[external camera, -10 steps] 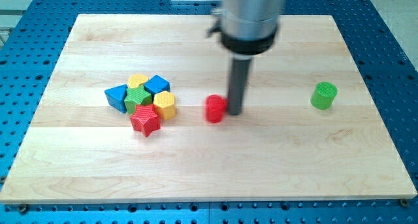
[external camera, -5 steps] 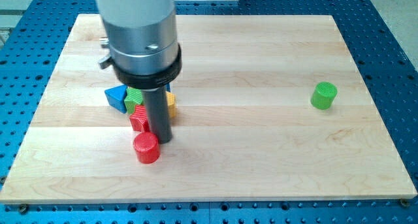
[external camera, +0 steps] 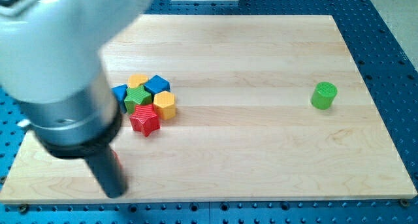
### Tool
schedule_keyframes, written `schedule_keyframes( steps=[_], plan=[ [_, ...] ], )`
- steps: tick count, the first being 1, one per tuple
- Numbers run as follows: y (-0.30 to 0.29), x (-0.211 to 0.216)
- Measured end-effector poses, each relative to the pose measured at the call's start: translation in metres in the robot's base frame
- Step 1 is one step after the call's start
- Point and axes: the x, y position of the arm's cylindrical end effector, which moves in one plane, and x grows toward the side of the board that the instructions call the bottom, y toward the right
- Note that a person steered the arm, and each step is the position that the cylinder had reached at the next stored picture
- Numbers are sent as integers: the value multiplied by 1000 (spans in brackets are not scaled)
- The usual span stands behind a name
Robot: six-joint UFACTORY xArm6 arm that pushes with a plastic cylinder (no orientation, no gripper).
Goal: Move the red circle into the red star
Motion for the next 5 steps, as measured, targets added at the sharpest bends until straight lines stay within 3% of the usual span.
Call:
schedule_keyframes(
  steps=[3, 4, 5],
  plan=[
    [-14, -76],
    [-65, -52],
    [-67, -83]
  ],
)
